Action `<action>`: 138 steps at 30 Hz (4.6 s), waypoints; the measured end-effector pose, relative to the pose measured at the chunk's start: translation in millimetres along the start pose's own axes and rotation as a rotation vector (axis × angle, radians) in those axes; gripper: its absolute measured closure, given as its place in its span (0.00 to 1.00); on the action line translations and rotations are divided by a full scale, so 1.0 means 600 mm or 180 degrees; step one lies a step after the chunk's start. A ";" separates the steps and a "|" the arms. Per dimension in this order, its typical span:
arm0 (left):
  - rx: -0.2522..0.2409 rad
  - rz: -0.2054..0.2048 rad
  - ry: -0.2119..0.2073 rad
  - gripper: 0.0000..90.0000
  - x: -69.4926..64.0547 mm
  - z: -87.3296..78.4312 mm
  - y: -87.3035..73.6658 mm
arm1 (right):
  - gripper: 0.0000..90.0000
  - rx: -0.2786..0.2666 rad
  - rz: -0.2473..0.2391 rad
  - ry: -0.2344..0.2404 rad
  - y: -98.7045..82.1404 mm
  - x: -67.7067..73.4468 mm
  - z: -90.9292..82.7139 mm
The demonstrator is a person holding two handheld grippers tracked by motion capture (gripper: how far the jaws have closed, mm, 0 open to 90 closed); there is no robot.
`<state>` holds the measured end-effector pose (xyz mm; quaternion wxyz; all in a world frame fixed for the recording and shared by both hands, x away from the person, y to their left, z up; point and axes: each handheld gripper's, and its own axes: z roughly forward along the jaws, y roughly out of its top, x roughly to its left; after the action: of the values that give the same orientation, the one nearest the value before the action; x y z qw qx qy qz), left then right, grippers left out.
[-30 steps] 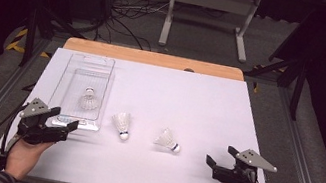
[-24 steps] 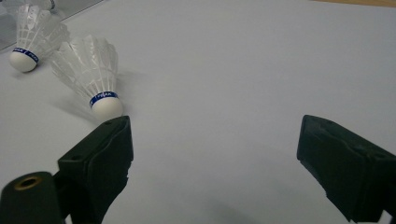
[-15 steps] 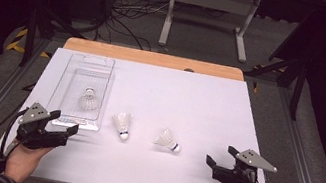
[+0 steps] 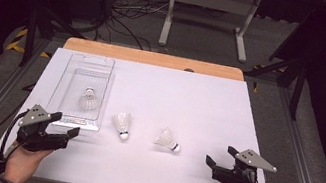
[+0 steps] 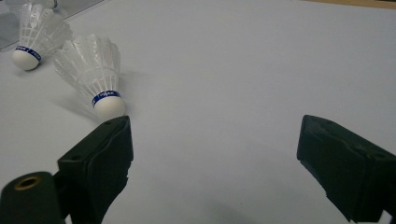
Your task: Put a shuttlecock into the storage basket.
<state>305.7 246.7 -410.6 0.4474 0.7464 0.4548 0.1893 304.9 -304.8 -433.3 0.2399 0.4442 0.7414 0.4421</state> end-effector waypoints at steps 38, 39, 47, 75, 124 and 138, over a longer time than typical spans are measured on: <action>0.0061 0.0151 -0.0201 0.21 -0.033 0.029 0.046 | 0.12 -0.0024 0.0004 0.0015 0.000 0.000 -0.002; 0.0065 0.0150 -0.0212 0.21 -0.035 0.031 0.048 | 0.12 -0.0023 0.0003 0.0012 0.000 0.000 -0.002; 0.0094 0.0187 -0.0268 0.21 -0.045 0.047 0.058 | 0.12 -0.0024 0.0001 0.0017 0.000 0.000 -0.002; 0.0142 0.0192 -0.0399 0.22 -0.063 0.081 0.084 | 0.12 -0.0026 0.0001 0.0020 0.000 0.000 -0.002; 0.0324 0.0292 -0.0455 0.23 -0.085 0.124 0.133 | 0.12 -0.0023 -0.0009 0.0033 0.000 0.000 -0.001; 0.0542 0.0335 -0.0401 0.24 -0.087 0.143 0.156 | 0.12 -0.0017 -0.0013 0.0044 0.000 0.001 -0.001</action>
<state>385.6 142.2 -370.8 0.3996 0.8150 0.4003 0.1260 304.3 -304.7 -432.8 0.2369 0.4390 0.7428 0.4466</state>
